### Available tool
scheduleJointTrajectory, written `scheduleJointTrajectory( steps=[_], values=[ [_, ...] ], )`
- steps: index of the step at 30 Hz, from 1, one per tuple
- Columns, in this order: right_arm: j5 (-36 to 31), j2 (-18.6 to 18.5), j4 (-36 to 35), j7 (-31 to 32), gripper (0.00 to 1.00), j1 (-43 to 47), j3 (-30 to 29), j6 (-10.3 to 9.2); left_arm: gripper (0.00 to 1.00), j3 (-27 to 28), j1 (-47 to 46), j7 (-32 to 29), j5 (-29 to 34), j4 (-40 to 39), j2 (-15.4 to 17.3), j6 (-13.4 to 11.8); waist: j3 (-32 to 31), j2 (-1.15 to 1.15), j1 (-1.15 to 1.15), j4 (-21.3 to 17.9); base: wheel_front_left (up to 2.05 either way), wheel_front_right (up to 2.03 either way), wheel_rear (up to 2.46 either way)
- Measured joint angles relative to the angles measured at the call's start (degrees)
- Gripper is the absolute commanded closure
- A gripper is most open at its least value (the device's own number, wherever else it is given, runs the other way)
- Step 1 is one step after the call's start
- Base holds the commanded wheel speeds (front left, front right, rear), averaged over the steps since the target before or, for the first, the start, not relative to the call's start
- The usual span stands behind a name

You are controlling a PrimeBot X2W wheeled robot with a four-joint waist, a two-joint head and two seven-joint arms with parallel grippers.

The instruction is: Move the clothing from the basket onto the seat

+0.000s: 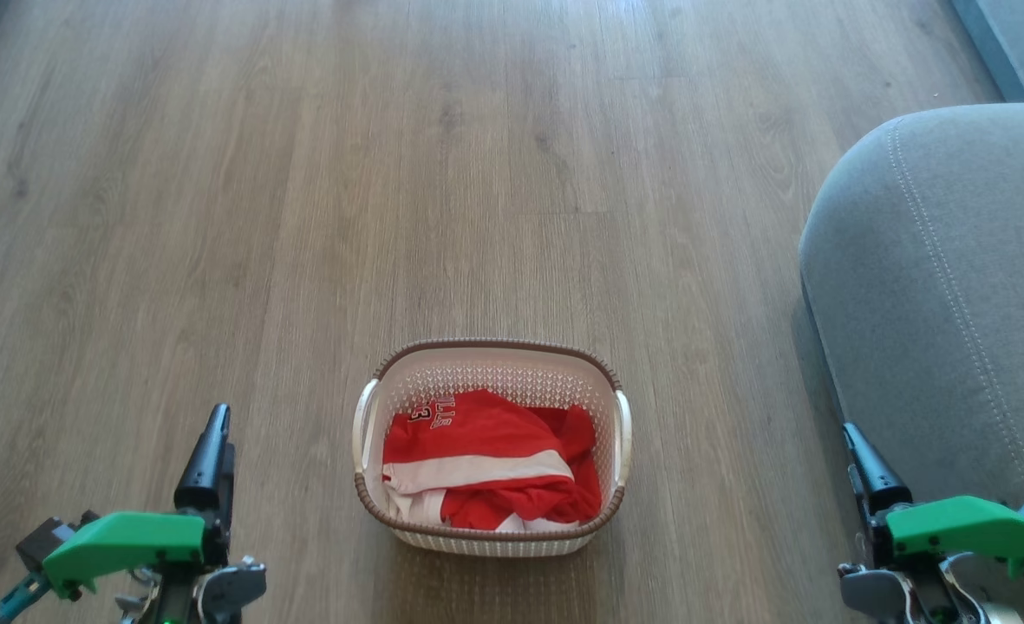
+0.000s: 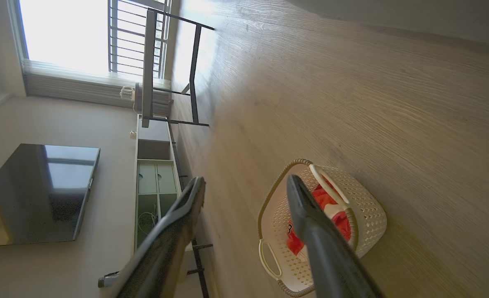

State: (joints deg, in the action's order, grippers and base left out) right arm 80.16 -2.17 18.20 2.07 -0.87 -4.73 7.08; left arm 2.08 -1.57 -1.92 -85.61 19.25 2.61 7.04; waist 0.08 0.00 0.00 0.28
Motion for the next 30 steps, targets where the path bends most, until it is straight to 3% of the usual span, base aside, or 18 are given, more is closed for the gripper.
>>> scheduleJointTrajectory(
  steps=[12,30],
  values=[
    [-15.5,-0.2,-1.4,-2.0,0.0,-0.3,2.5,0.0,0.0,0.0,0.0,2.1,10.1,-0.6,0.1,0.0,0.1,0.0,0.0,0.1,0.0,0.0,0.0],
    [-30.4,-1.4,-1.4,-5.0,0.0,-1.2,6.3,0.0,0.0,-3.1,0.0,4.8,26.8,-2.7,2.0,0.0,-0.1,0.0,0.0,-0.1,0.0,0.0,0.0]
  ],
)
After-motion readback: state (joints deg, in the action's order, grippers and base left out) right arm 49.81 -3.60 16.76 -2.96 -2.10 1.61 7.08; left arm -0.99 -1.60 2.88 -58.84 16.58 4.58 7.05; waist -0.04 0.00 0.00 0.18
